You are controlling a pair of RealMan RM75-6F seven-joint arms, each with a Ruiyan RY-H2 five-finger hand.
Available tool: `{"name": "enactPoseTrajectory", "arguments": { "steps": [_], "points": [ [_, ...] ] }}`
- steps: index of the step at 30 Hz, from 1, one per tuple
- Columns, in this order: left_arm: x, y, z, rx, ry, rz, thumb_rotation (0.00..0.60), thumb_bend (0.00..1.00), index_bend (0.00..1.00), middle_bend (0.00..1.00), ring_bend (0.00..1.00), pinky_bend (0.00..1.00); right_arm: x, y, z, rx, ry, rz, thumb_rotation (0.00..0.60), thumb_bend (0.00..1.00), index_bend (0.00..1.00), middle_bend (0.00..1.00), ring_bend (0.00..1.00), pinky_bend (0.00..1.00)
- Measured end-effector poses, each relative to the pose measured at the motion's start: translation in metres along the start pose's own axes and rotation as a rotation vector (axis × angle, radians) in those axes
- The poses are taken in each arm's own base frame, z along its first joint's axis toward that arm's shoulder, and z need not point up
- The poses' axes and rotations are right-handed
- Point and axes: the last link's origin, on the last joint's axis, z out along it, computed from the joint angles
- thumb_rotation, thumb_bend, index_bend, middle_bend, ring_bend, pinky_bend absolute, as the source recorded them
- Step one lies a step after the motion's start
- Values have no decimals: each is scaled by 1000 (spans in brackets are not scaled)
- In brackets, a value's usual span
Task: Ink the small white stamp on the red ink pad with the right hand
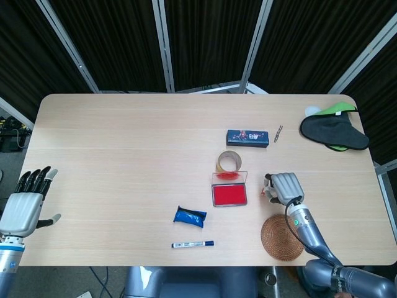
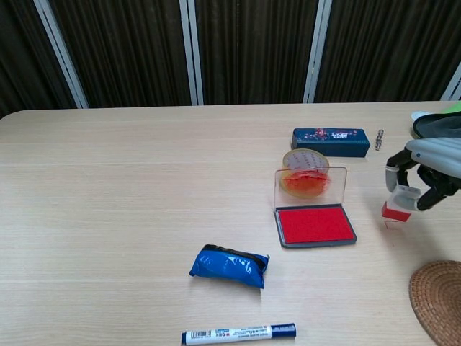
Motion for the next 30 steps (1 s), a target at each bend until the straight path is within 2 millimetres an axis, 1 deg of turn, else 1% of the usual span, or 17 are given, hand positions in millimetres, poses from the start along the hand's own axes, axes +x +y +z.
{"name": "enactPoseTrajectory", "arguments": {
  "steps": [6,10,14,19,30],
  "points": [
    [-1,1,1,-4,-6,3,600,0,0,0,0,0,18,-19,-5,119,51,-27,600,468,629,653,809,1000],
    [-2,1,1,-4,-7,6,600,0,0,0,0,0,23,-35,-5,211,68,-58,600,478,629,653,809,1000],
    [-3,1,2,-1,-10,9,600,0,0,0,0,0,24,-55,-1,313,78,-76,600,487,629,653,809,1000],
    [-4,0,2,4,-15,12,600,0,0,0,0,0,19,-79,9,405,70,-86,600,489,632,653,809,1000],
    [-6,-3,4,16,-24,17,600,0,0,0,0,0,-5,-100,25,428,62,-122,600,491,634,654,809,1000]
  ]
}}
